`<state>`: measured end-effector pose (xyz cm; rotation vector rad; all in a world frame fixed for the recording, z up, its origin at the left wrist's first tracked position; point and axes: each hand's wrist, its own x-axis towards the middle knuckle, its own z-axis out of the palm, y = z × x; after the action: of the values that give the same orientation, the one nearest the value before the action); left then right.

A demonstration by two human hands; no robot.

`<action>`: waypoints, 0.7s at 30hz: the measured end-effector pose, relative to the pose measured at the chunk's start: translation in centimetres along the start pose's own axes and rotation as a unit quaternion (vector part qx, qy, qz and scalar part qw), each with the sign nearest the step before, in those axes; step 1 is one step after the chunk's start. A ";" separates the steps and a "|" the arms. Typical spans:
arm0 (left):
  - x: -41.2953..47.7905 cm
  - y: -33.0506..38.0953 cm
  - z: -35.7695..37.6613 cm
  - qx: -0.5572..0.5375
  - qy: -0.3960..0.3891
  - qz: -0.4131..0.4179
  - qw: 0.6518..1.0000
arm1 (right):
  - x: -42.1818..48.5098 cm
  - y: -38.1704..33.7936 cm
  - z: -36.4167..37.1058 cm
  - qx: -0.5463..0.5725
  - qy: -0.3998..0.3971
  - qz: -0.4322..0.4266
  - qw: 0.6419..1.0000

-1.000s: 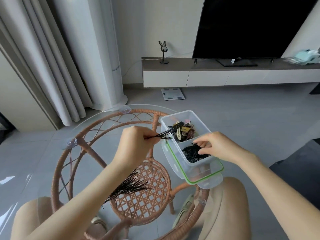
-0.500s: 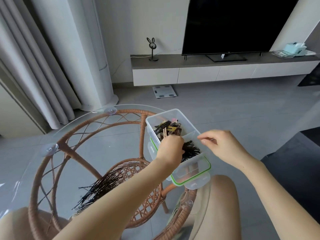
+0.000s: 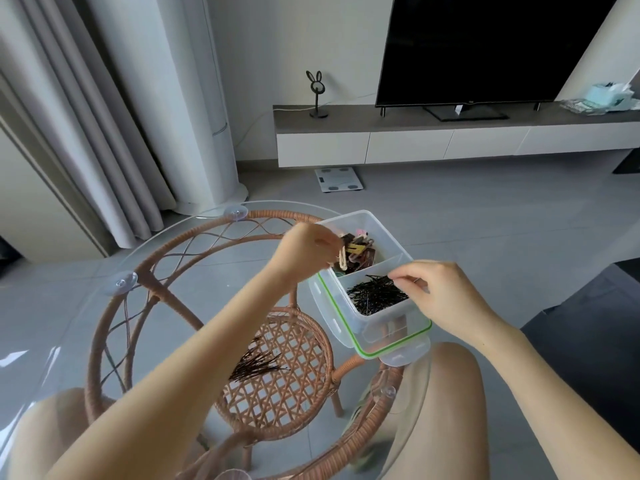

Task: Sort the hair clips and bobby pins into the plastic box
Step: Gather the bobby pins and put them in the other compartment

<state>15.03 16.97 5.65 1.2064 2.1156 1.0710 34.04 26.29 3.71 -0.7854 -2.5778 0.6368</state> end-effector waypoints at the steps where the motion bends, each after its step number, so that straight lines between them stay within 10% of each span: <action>1: -0.9 -0.9 -1.2 0.020 0.026 0.004 0.999 | -0.4 -1.0 0.3 0.012 0.010 -0.020 1.000; 10: -12.4 -13.1 -7.9 0.309 0.014 -0.153 0.939 | -2.8 -7.0 10.2 -0.004 -0.259 -0.085 0.962; 21: -15.5 -15.1 -6.0 0.324 -0.032 -0.184 0.927 | 1.8 -11.3 16.8 -0.039 -0.238 -0.184 0.953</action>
<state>10.99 -3.42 -2.81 1.0088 2.5978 0.1543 20.04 13.75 -4.00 -0.1603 -3.0856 0.6713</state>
